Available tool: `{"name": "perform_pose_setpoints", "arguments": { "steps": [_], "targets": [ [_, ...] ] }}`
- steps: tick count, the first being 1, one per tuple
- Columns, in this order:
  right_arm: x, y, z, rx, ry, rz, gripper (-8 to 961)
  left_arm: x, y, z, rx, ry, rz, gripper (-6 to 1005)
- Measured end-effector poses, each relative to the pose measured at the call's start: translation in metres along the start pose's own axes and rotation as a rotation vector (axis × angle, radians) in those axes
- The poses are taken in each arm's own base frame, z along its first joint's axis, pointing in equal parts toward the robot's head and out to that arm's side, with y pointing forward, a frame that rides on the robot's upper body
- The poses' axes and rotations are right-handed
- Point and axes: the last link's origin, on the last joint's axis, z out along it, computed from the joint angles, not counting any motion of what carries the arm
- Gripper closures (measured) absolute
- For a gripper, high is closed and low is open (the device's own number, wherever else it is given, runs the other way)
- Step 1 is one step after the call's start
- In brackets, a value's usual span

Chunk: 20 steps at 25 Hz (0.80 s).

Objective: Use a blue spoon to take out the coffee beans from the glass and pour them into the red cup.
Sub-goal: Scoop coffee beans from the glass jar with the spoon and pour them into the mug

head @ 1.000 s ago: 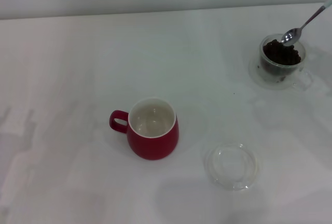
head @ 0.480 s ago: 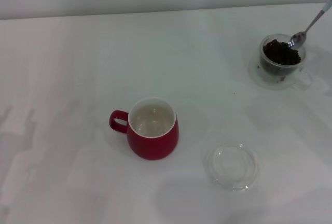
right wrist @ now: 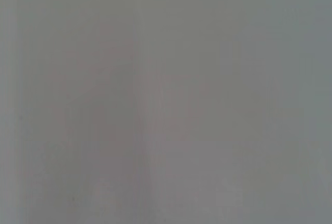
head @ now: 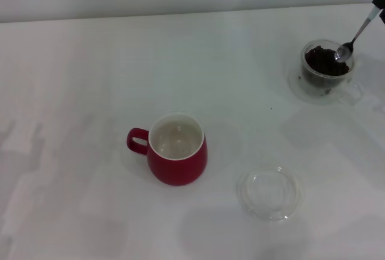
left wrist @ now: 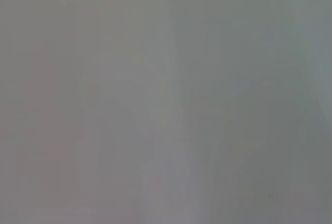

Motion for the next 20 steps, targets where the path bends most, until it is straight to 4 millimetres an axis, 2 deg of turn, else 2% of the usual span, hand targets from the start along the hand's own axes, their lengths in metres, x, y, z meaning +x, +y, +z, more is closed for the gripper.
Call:
{"name": "perform_pose_setpoints", "arguments": {
  "steps": [20],
  "targets": [
    [0.014, 0.002, 0.005, 0.034, 0.049, 0.033, 801, -0.004, -0.001, 0.007, -0.005, -0.025, 0.007, 492]
  ]
}}
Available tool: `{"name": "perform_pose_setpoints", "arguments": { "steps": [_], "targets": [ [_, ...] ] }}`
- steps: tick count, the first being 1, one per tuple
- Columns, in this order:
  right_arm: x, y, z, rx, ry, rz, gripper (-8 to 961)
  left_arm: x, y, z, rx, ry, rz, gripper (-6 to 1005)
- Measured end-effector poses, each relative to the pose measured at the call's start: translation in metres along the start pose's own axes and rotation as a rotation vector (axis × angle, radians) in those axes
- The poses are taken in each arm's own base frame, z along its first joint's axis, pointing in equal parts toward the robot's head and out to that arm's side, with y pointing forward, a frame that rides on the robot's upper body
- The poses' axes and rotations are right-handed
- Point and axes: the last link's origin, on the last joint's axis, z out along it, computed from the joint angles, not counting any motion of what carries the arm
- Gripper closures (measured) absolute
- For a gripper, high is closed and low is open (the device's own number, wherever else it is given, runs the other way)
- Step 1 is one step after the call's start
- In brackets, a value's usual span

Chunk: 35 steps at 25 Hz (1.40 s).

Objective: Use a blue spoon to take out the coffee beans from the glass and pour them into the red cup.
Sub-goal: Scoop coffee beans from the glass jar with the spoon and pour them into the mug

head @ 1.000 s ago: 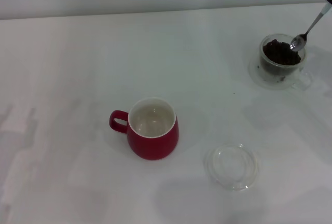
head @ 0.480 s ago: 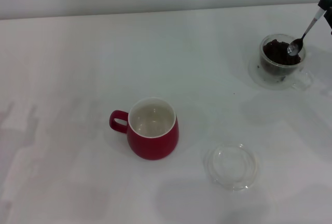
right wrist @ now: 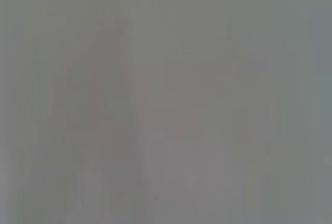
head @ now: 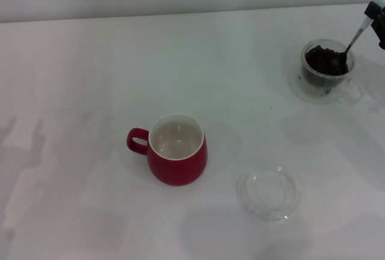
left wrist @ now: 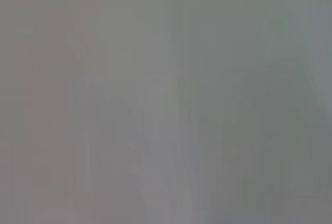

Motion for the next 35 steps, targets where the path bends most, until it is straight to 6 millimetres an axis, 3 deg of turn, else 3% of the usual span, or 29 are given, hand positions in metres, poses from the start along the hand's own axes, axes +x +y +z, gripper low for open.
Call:
{"name": "perform_pose_setpoints", "arguments": {
  "steps": [35],
  "targets": [
    [0.021, -0.016, -0.008, 0.189, 0.0, 0.456, 797, -0.002, -0.001, 0.003, -0.003, -0.013, 0.002, 492]
  ]
}}
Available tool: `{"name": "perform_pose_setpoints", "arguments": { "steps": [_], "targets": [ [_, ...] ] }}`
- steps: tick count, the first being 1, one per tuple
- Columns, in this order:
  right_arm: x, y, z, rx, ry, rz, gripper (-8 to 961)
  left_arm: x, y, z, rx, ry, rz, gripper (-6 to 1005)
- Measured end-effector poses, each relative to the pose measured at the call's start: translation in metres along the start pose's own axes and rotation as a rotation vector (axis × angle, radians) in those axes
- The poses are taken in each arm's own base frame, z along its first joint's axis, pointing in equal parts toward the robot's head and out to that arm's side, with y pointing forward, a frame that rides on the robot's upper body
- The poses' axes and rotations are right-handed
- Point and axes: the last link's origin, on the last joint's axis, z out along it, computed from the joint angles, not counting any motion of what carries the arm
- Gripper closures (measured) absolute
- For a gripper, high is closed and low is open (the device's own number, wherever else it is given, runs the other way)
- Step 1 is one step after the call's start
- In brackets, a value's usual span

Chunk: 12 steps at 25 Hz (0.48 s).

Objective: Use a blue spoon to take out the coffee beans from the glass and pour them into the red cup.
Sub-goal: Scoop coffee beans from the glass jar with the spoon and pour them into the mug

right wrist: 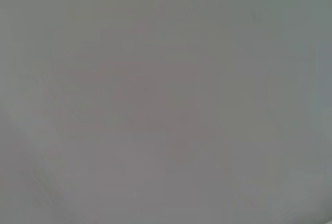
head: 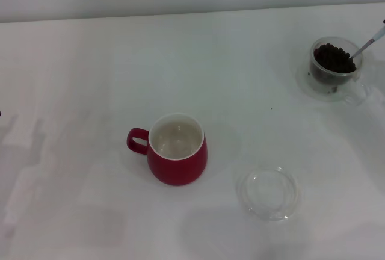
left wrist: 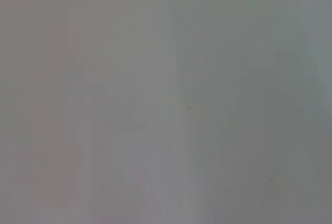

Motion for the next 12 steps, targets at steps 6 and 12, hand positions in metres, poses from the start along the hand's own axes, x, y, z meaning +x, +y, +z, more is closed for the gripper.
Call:
{"name": "perform_pose_setpoints", "arguments": {
  "steps": [6, 12],
  "targets": [
    [0.0028, -0.0001, -0.0014, 0.002, 0.002, 0.053, 796, -0.0005, 0.0005, -0.0015, -0.001, -0.003, 0.0, 492],
    [0.0024, -0.0009, -0.0027, 0.004, -0.003, 0.114, 796, -0.0005, 0.0015, -0.0017, -0.004, -0.003, 0.0, 492]
  ]
}}
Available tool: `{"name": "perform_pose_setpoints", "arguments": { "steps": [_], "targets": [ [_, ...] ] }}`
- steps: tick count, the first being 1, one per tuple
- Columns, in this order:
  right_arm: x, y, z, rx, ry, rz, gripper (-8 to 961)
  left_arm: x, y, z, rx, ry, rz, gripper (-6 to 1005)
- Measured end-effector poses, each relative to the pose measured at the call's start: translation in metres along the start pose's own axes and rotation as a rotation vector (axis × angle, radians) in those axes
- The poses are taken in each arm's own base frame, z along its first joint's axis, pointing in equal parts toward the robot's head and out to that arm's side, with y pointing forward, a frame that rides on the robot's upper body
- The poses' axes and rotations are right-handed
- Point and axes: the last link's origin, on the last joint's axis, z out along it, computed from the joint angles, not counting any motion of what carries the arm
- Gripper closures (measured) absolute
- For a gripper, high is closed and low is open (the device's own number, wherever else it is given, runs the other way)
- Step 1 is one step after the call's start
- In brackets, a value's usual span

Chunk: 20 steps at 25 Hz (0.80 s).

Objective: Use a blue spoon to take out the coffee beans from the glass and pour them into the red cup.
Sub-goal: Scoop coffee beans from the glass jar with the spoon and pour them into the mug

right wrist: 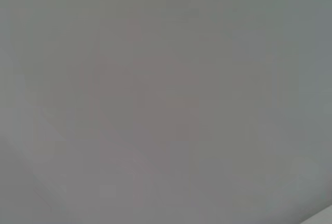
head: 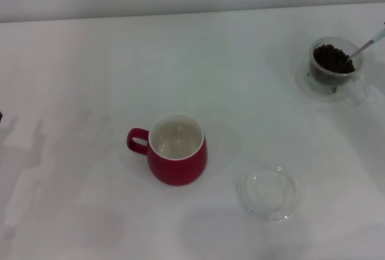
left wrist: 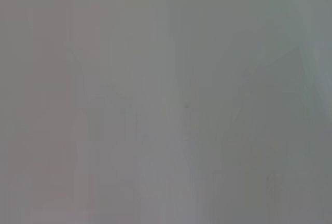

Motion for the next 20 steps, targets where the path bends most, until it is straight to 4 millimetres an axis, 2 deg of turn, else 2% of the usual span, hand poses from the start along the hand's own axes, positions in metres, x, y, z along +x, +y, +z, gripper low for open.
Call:
{"name": "perform_pose_setpoints", "arguments": {
  "steps": [20],
  "targets": [
    [0.0003, -0.0075, -0.0034, 0.049, -0.039, 0.084, 793, -0.0006, 0.0007, -0.0017, 0.001, -0.003, -0.002, 491]
  ]
}}
